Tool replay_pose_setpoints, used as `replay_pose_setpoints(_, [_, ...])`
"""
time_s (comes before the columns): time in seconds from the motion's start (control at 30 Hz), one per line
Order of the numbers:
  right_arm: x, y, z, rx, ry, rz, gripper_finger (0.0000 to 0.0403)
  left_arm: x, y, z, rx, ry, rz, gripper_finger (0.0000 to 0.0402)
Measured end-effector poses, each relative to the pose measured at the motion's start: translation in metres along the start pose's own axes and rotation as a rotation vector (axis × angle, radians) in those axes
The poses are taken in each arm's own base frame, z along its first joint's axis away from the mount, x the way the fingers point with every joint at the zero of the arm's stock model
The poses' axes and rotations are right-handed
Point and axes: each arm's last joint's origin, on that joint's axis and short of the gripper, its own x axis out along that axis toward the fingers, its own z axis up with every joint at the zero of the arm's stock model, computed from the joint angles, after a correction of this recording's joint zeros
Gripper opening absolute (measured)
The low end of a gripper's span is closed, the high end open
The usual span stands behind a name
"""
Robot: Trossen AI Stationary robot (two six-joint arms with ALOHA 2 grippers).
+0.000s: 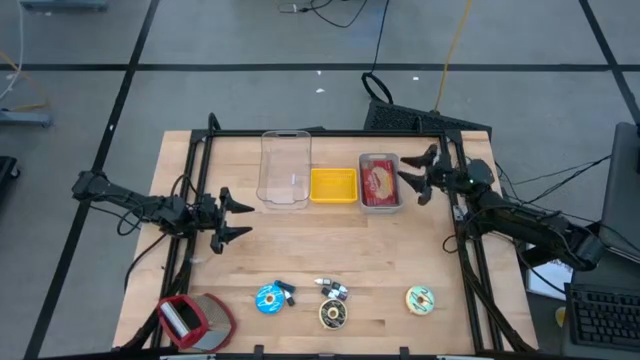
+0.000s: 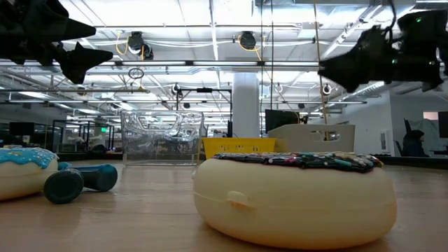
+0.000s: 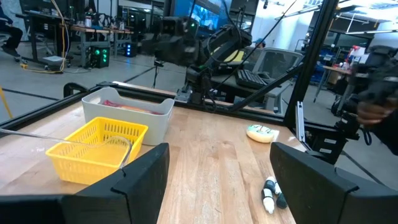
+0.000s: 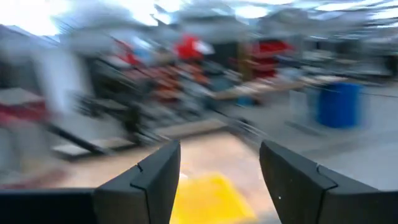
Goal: Pick & Place Food Item
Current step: Put the green donut into the yellow bin
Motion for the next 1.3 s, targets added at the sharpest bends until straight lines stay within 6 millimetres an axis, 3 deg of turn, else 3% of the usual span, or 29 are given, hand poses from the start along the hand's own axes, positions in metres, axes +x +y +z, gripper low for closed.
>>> replay_pose_setpoints(0.17, [-0.002,0.023,0.025,0.188,-0.153,0.374,0.0198,0.000,0.000,0.000,0.000,0.000,0.000,0.0284])
replay_pose_setpoints(0.3, [-0.009,0.050,0.043,0.186,-0.292,0.664,0.0199,0.000,0.000,0.000,0.000,0.000,0.000,0.0283])
replay_pose_setpoints(0.43, [-0.013,0.076,0.050,0.116,-0.467,0.800,0.0208,0.000,0.000,0.000,0.000,0.000,0.000,0.0278])
replay_pose_setpoints(0.53, [-0.004,0.092,0.050,0.083,-0.443,0.842,0.0210,0.000,0.000,0.000,0.000,0.000,0.000,0.0279])
replay_pose_setpoints(0.67, [0.018,0.116,0.049,0.053,-0.197,0.835,0.0207,0.000,0.000,0.000,0.000,0.000,0.000,0.0286])
replay_pose_setpoints(0.8, [0.030,0.136,0.044,-0.010,0.244,0.674,0.0205,0.000,0.000,0.000,0.000,0.000,0.000,0.0289])
replay_pose_setpoints(1.0, [0.016,0.154,0.026,0.051,0.879,0.397,0.0202,0.000,0.000,0.000,0.000,0.000,0.000,0.0289])
replay_pose_setpoints(1.13, [0.006,0.172,0.009,0.204,1.086,0.338,0.0194,0.000,0.000,0.000,0.000,0.000,0.000,0.0289])
replay_pose_setpoints(1.3, [-0.006,0.202,-0.011,0.261,1.244,0.329,0.0181,0.000,0.000,0.000,0.000,0.000,0.000,0.0283])
